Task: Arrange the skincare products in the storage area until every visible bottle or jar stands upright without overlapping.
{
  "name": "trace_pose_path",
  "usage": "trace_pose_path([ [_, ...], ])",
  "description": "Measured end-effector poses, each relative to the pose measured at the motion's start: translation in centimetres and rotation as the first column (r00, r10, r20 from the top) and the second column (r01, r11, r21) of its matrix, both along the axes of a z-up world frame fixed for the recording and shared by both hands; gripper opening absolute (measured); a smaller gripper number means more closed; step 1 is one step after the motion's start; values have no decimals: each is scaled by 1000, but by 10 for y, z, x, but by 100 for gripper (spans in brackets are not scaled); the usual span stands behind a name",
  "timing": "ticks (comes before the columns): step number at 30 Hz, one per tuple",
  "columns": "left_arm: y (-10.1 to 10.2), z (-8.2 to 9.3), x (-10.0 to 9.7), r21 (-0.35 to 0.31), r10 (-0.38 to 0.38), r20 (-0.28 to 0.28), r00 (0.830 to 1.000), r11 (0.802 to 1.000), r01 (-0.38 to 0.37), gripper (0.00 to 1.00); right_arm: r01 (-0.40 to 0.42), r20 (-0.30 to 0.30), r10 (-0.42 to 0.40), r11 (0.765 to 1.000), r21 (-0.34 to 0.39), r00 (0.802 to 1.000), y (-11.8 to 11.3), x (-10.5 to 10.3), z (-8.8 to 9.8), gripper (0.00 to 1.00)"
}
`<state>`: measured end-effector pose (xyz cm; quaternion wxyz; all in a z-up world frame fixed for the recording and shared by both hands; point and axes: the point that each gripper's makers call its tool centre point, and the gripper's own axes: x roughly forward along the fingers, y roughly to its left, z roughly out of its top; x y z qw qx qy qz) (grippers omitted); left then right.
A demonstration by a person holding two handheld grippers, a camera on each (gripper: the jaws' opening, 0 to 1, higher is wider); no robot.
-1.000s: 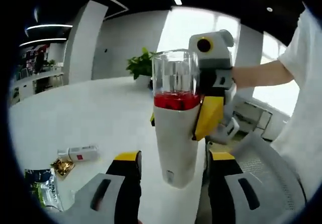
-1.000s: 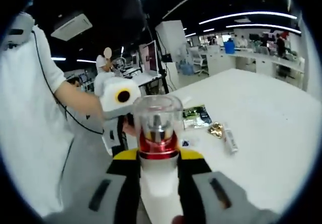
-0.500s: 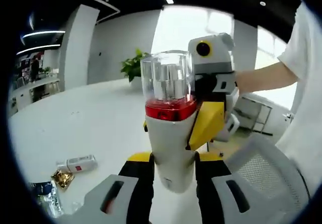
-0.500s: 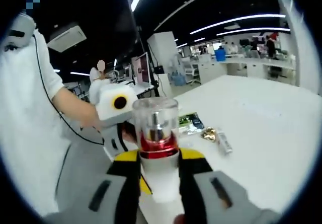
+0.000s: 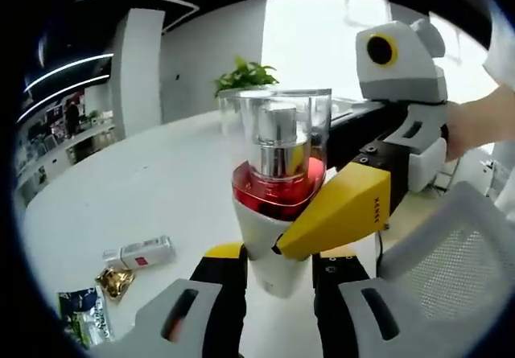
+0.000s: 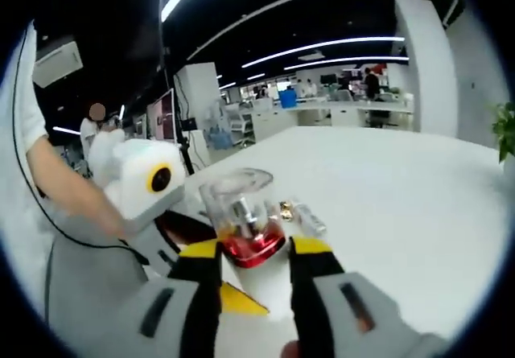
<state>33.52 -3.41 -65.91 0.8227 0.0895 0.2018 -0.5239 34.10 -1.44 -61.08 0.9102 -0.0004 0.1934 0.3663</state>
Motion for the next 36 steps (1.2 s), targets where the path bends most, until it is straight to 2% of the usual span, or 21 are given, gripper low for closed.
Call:
trace_pose_path([
  [9,-4,-16,15,34,80,11,997,996,-81,28,44,-17,-44,999,-20,999,-11,13,-14,31],
  [17,-5,-27,26,49,92,-3,996,995,-92,28,49,-27,-50,998,-37,998,-13,23,-26,31],
  [23,-5,-27,37,33,97,4,995,995,-97,28,55,7,-55,997,-52,998,-12,32,-26,31],
  [36,-8,-28,70,22,65,30,997,998,-66,29,76,58,-73,995,-60,996,-14,66,-26,31],
])
